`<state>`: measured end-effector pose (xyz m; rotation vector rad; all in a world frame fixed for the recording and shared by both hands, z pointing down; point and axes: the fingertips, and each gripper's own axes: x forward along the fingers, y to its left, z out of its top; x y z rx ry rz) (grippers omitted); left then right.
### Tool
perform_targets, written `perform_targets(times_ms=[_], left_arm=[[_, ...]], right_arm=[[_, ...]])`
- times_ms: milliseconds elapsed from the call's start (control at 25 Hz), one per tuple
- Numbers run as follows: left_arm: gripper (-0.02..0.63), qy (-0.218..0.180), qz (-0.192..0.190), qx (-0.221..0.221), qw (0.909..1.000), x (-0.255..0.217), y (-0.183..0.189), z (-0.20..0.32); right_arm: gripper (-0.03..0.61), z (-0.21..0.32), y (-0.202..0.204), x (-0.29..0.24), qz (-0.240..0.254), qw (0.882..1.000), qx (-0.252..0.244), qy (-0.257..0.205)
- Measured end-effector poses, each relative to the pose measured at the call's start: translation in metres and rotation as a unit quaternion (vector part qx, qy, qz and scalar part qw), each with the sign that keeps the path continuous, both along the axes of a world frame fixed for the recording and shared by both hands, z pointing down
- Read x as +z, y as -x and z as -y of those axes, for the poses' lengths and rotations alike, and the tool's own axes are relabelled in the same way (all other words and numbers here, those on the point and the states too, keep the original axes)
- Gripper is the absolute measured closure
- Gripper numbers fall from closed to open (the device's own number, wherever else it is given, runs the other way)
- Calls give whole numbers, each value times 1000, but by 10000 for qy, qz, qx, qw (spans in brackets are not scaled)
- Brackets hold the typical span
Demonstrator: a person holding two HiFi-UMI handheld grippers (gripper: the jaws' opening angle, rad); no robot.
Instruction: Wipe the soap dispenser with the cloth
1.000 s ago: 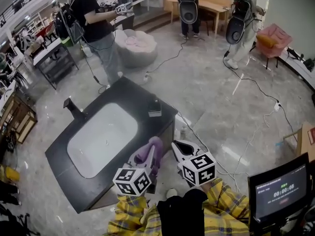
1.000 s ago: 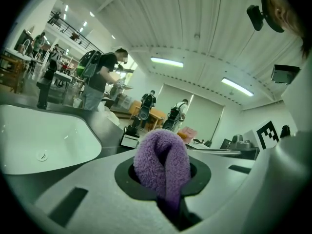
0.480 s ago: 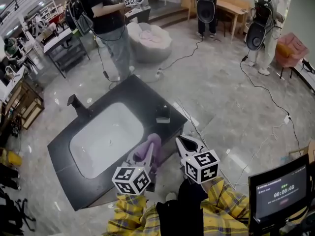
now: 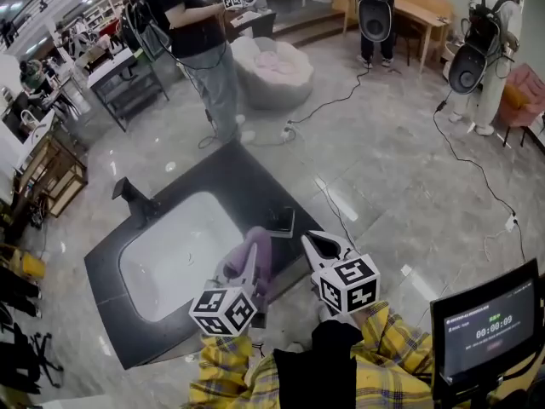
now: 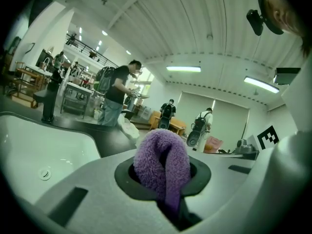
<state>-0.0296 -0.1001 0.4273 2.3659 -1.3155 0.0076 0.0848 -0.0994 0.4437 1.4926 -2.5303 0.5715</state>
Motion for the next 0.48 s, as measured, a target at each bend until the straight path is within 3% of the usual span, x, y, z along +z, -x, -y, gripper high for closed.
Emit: perform_targets(times_ms=[480], left_arm=[[571,-157,66,-703,9974,-8,-9,44]], right_arm=[[572,57,-13,-2,51,9979,-638,-102]])
